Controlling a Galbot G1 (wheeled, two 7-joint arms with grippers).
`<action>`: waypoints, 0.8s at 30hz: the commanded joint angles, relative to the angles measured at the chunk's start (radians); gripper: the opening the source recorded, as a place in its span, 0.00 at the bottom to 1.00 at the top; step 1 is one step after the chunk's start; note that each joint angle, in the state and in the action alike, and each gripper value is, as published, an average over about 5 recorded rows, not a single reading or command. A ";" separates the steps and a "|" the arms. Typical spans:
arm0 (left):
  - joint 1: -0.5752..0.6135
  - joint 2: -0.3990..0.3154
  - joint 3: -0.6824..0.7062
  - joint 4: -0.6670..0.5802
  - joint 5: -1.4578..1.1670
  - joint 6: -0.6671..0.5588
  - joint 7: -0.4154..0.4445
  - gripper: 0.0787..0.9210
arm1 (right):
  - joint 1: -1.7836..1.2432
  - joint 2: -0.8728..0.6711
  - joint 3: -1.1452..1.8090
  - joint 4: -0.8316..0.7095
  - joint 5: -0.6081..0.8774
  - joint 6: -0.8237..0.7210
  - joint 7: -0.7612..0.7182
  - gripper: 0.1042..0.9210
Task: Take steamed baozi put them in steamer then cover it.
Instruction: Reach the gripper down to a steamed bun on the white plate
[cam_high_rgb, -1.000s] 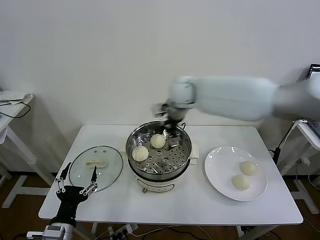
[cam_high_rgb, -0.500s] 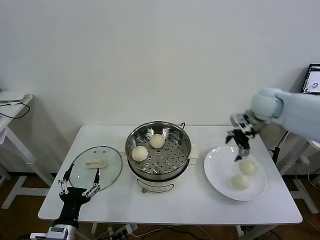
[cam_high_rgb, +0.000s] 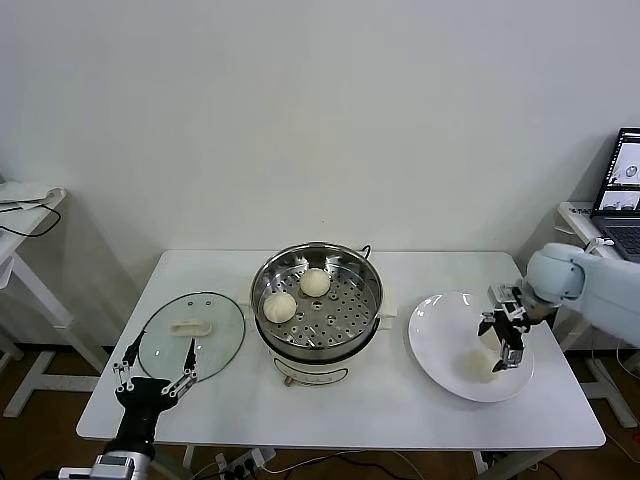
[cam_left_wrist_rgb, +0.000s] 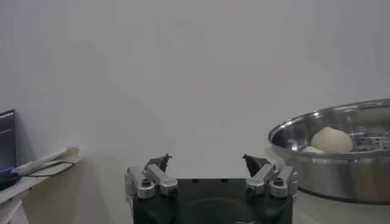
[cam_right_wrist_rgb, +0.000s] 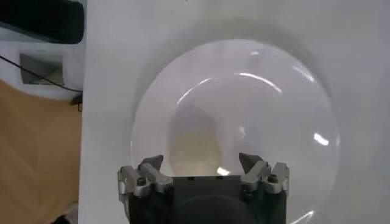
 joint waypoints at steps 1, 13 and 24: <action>-0.002 0.002 -0.001 0.002 0.000 0.002 0.000 0.88 | -0.133 0.013 0.089 -0.055 -0.031 -0.010 0.047 0.88; -0.008 0.002 -0.002 0.007 -0.002 0.002 0.000 0.88 | -0.157 0.046 0.110 -0.086 -0.032 -0.016 0.054 0.84; -0.009 0.008 -0.006 0.002 -0.004 0.003 0.000 0.88 | -0.042 0.037 0.058 -0.021 -0.008 -0.015 -0.001 0.68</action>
